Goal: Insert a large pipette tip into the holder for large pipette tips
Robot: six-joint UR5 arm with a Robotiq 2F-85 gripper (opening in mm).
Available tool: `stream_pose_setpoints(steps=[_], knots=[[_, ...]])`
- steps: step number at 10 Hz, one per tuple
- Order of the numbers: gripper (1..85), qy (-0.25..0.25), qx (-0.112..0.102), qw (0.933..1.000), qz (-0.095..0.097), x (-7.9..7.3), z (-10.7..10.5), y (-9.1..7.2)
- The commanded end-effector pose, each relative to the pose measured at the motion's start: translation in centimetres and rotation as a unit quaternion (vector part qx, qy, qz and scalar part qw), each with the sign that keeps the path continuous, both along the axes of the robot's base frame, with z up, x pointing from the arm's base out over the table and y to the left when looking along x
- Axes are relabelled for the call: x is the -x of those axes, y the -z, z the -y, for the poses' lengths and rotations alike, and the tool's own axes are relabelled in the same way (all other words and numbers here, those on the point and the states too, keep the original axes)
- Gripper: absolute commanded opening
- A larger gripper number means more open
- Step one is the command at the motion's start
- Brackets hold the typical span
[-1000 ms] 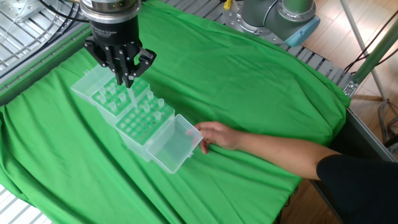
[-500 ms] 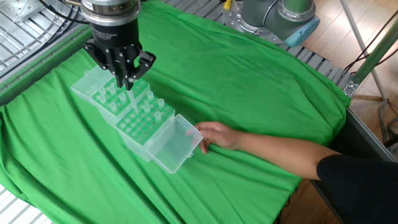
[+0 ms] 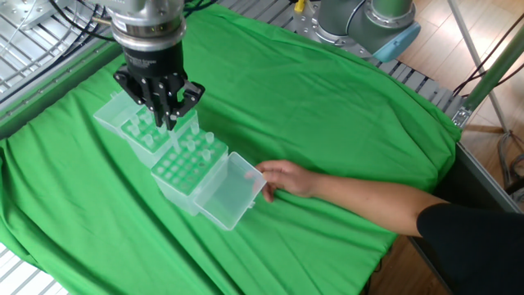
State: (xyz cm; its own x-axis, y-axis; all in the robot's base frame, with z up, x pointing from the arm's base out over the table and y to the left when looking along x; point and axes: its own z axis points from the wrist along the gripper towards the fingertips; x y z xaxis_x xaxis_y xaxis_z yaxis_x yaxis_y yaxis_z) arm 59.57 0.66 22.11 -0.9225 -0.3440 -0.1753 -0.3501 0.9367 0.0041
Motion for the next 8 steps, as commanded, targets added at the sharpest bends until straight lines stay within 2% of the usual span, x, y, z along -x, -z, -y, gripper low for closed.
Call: stream_pose_setpoints(steps=[1, 2, 4, 8], knots=[[30.7, -0.01, -0.01, 0.9999, 0.001, 0.3, -0.2, 2.0], [33.3, -0.013, -0.01, 0.9999, 0.003, 0.2, -0.2, 2.3], [33.0, -0.011, -0.006, 0.9999, 0.001, 0.4, 0.1, 2.6], [30.7, -0.022, 0.007, 0.9997, 0.004, 1.6, 3.5, 3.8]])
